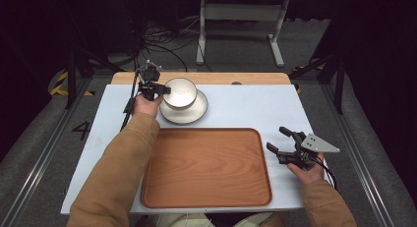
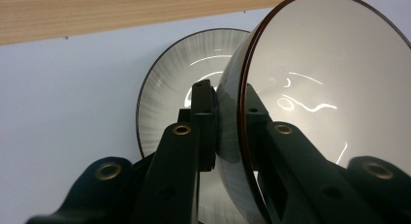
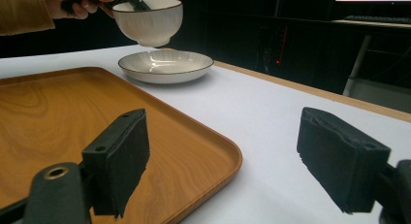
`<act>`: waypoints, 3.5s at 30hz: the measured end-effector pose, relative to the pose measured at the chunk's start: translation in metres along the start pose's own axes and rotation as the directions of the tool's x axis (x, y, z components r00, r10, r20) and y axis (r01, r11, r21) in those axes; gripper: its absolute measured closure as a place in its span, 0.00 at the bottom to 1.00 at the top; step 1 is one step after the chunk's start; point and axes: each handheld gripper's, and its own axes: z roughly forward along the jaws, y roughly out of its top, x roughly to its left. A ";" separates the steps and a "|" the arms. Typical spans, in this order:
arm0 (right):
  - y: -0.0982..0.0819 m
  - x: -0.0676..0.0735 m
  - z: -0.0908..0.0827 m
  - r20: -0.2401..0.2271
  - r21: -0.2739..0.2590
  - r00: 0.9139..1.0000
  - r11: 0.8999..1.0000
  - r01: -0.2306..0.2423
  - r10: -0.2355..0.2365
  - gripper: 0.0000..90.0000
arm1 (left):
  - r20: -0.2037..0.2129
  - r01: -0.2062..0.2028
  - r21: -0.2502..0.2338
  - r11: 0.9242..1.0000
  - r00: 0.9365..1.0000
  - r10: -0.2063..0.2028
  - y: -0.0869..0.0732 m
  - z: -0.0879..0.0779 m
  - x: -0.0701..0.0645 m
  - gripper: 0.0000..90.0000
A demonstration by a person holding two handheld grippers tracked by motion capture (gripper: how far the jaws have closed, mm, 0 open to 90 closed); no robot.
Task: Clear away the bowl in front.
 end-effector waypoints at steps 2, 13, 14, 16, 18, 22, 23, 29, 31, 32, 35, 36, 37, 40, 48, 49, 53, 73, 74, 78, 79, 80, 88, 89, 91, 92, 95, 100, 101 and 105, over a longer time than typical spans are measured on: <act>0.000 0.000 0.000 0.000 0.000 1.000 1.000 0.000 0.000 0.22 | 0.011 -0.013 -0.007 1.000 1.000 0.013 0.001 -0.005 -0.003 0.92; 0.000 0.000 0.000 0.001 0.000 1.000 1.000 0.001 -0.001 0.22 | 0.055 -0.113 0.012 0.993 0.992 0.112 -0.003 -0.024 -0.019 0.92; 0.000 0.000 0.000 0.001 0.000 1.000 1.000 0.001 -0.001 0.22 | 0.061 -0.127 0.010 0.992 0.990 0.126 -0.004 -0.026 -0.021 0.92; 0.000 0.000 0.000 0.001 0.000 1.000 1.000 0.001 -0.001 0.22 | 0.060 -0.137 0.013 0.991 0.989 0.136 -0.005 -0.028 -0.023 0.92; 0.000 0.000 0.000 0.001 0.000 1.000 1.000 0.001 -0.001 0.22 | 0.068 -0.162 0.017 0.987 0.985 0.160 -0.007 -0.032 -0.028 0.92; 0.000 0.000 0.000 0.001 -0.001 1.000 1.000 0.001 -0.001 0.22 | 0.086 -0.189 0.021 0.982 0.979 0.187 -0.009 -0.039 -0.034 0.92; 0.000 0.000 0.000 0.001 -0.001 1.000 1.000 0.000 0.000 0.22 | 0.098 -0.205 0.021 0.978 0.974 0.202 -0.011 -0.043 -0.038 0.92; 0.000 0.000 0.000 0.001 -0.002 1.000 1.000 -0.001 0.001 0.22 | 0.101 -0.265 0.018 0.964 0.960 0.262 -0.015 -0.053 -0.052 0.92; 0.000 0.000 0.000 -0.001 -0.003 1.000 1.000 -0.004 0.004 0.22 | 0.116 -0.280 0.022 0.960 0.954 0.276 -0.016 -0.055 -0.058 0.92; 0.000 0.000 0.000 -0.001 -0.003 1.000 1.000 -0.004 0.004 0.22 | 0.124 -0.288 0.023 0.957 0.951 0.284 -0.016 -0.056 -0.060 0.92; 0.000 0.000 0.000 0.001 -0.002 1.000 1.000 -0.003 0.003 0.22 | 0.141 -0.309 0.019 0.951 0.942 0.304 -0.018 -0.058 -0.068 0.92; 0.000 0.000 0.000 0.000 -0.003 1.000 1.000 -0.003 0.003 0.22 | 0.145 -0.314 0.022 0.949 0.940 0.308 -0.018 -0.060 -0.070 0.92; 0.000 0.000 0.000 0.001 -0.002 1.000 1.000 -0.003 0.003 0.22 | 0.151 -0.324 0.021 0.946 0.936 0.317 -0.019 -0.061 -0.072 0.92; 0.000 0.000 0.000 -0.001 -0.003 1.000 1.000 -0.004 0.004 0.22 | 0.167 -0.339 0.023 0.941 0.929 0.330 -0.021 -0.064 -0.080 0.92; 0.000 0.000 0.000 0.001 -0.003 1.000 1.000 -0.004 0.004 0.20 | 0.199 -0.398 0.030 0.917 0.901 0.385 -0.026 -0.071 -0.096 0.91; 0.000 0.000 0.000 0.001 -0.005 1.000 1.000 -0.005 0.005 0.20 | 0.209 -0.407 0.033 0.913 0.896 0.392 -0.027 -0.072 -0.098 0.91; 0.000 0.000 0.000 0.003 -0.004 1.000 1.000 -0.005 0.005 0.18 | 0.224 -0.420 0.046 0.906 0.888 0.401 -0.031 -0.073 -0.106 0.92; -0.001 -0.002 -0.001 0.033 -0.014 0.999 0.999 -0.037 0.038 0.02 | 0.288 -0.531 0.110 0.840 0.826 0.485 -0.052 -0.071 -0.132 0.92; -0.001 -0.002 -0.001 0.037 -0.013 0.998 0.999 -0.040 0.041 0.01 | 0.290 -0.545 0.108 0.832 0.817 0.498 -0.052 -0.071 -0.132 0.92; -0.001 -0.002 -0.001 0.039 -0.016 0.998 0.999 -0.042 0.043 0.00 | 0.299 -0.544 0.121 0.831 0.818 0.492 -0.055 -0.068 -0.135 0.92; -0.001 -0.002 -0.001 0.040 -0.015 0.998 0.999 -0.042 0.042 0.00 | 0.304 -0.555 0.129 0.822 0.811 0.500 -0.057 -0.066 -0.136 0.92; -0.001 -0.002 -0.001 0.040 -0.016 0.998 0.999 -0.043 0.043 0.00 | 0.304 -0.555 0.129 0.822 0.811 0.500 -0.057 -0.066 -0.136 0.92; -0.001 -0.002 -0.001 0.041 -0.017 0.999 0.999 -0.034 0.034 0.00 | 0.324 -0.579 0.168 0.798 0.797 0.510 -0.066 -0.055 -0.141 0.92; -0.001 -0.001 -0.001 0.041 -0.016 0.999 0.999 -0.031 0.031 0.00 | 0.323 -0.579 0.173 0.797 0.798 0.509 -0.068 -0.053 -0.142 0.92; -0.001 -0.001 -0.001 0.041 -0.015 0.999 0.999 -0.030 0.031 0.00 | 0.331 -0.584 0.187 0.790 0.794 0.509 -0.071 -0.049 -0.143 0.92; -0.001 -0.001 -0.001 0.040 -0.015 0.999 0.999 -0.030 0.030 0.00 | 0.331 -0.584 0.187 0.790 0.794 0.509 -0.071 -0.049 -0.143 0.92; -0.001 -0.001 -0.001 0.038 -0.013 0.999 1.000 -0.029 0.029 0.00 | 0.335 -0.595 0.208 0.776 0.789 0.516 -0.075 -0.044 -0.144 0.92; -0.001 -0.001 -0.001 0.035 -0.013 0.999 1.000 -0.026 0.026 0.00 | 0.342 -0.609 0.234 0.758 0.782 0.522 -0.080 -0.036 -0.144 0.92; -0.001 -0.001 -0.001 0.036 -0.012 0.999 1.000 -0.025 0.025 0.00 | 0.343 -0.610 0.236 0.756 0.780 0.523 -0.081 -0.035 -0.144 0.92; -0.001 -0.001 -0.001 0.033 -0.013 0.999 1.000 -0.028 0.028 0.01 | 0.352 -0.613 0.244 0.751 0.778 0.521 -0.084 -0.031 -0.144 0.92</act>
